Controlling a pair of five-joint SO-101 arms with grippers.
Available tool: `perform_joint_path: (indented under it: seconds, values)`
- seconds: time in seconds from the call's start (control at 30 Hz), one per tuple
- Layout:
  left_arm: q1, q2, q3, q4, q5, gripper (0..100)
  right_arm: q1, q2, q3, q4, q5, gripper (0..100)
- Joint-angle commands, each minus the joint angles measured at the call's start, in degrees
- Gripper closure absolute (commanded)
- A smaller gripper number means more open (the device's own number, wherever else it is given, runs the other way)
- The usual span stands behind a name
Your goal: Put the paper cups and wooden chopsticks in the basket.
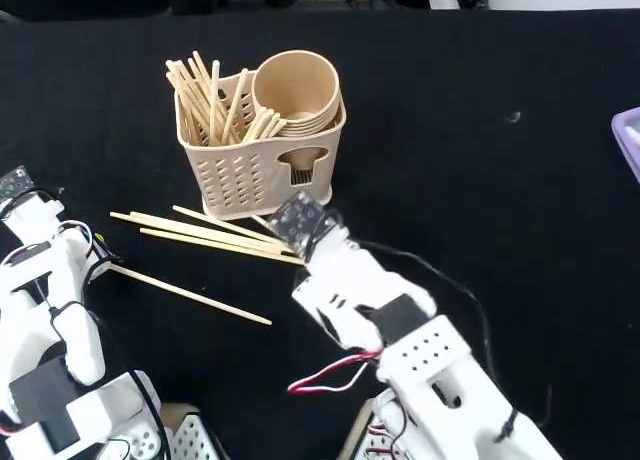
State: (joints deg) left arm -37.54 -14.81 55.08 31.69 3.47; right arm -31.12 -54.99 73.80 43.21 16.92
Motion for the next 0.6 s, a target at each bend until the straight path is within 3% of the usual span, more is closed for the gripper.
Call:
perform_joint_path:
  seconds: [0.0,0.13,0.57]
  values:
    - [0.66,-0.44,-0.92,-0.09,-0.70,81,0.97,2.77,0.57,-4.92,3.78,83.2]
    - [0.66,-0.44,-0.92,-0.09,-0.70,81,-0.26,6.55,0.57,-7.56,4.84,77.0]
    - [0.66,-0.44,-0.92,-0.09,-0.70,81,-1.23,23.43,-0.13,-24.35,9.49,76.9]
